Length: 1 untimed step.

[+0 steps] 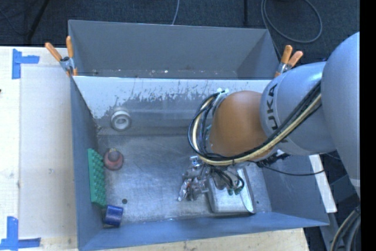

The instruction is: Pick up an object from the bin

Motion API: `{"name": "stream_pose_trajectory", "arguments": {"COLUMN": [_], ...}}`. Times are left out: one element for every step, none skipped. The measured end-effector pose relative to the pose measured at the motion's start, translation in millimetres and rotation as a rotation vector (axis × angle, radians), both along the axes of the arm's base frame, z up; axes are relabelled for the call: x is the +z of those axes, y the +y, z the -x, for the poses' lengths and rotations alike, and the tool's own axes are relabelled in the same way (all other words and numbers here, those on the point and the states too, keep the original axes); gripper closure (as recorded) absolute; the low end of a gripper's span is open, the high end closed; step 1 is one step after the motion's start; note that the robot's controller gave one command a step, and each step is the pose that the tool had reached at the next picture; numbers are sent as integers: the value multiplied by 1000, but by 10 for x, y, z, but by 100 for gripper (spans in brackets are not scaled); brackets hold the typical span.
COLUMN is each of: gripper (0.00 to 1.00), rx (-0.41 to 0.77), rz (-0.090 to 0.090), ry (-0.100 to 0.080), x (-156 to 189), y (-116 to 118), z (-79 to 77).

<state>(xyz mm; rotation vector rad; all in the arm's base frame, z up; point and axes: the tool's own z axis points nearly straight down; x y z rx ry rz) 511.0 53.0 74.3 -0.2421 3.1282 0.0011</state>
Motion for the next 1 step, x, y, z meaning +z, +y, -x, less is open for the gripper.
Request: {"name": "stream_pose_trajectory", "arguments": {"gripper": [100], "rx": [165], "rz": [0], "ry": [-3], "x": [1599], "y": [260], "z": [281]}}
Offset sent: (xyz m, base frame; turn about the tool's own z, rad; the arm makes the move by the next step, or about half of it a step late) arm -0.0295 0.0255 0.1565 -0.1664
